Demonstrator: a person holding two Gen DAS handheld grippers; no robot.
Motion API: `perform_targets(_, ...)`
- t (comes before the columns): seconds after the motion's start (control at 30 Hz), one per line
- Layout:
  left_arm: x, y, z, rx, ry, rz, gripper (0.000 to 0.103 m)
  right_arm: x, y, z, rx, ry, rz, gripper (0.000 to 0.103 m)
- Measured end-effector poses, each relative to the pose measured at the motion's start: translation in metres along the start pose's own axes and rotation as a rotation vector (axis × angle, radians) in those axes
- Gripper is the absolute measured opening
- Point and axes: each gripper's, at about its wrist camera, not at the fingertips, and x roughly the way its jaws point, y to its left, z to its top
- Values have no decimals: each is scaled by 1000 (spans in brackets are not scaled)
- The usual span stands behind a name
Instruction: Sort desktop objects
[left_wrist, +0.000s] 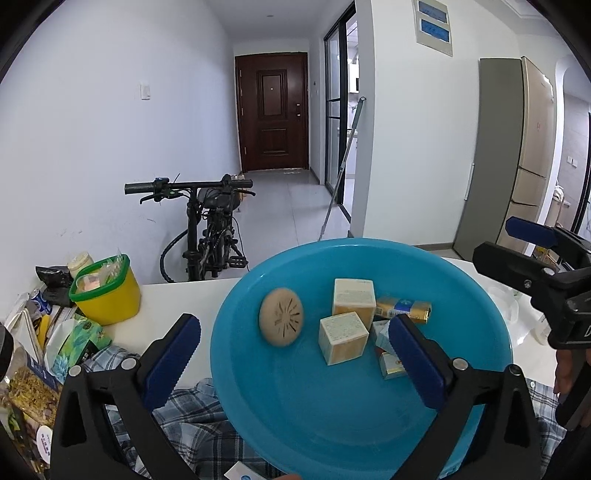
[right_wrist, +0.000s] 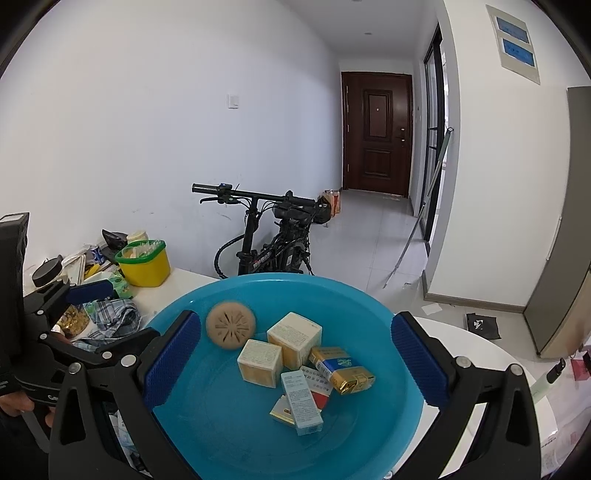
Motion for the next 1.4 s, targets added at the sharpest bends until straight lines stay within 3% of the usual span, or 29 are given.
perform_targets(0.63, -6, -3, 2, 21, 12, 10, 103, 8, 18, -2, -30, 24, 5, 102)
perform_targets(0.77, -14, -3, 5, 23, -4, -1, 103, -1, 16, -5, 29, 21, 24, 102)
perform_targets(0.93, -26, 3, 9, -3, -29, -41, 103, -19, 32, -19, -22, 40, -56, 102)
perform_targets(1.13, -33, 8, 12, -28, -35, -61, 103, -58, 47, -46, -59, 38, -61, 102)
perform_targets(1.4, -40, 3, 13, -7, -51, -60, 103, -111, 50, -96, 9, 53, -31, 103)
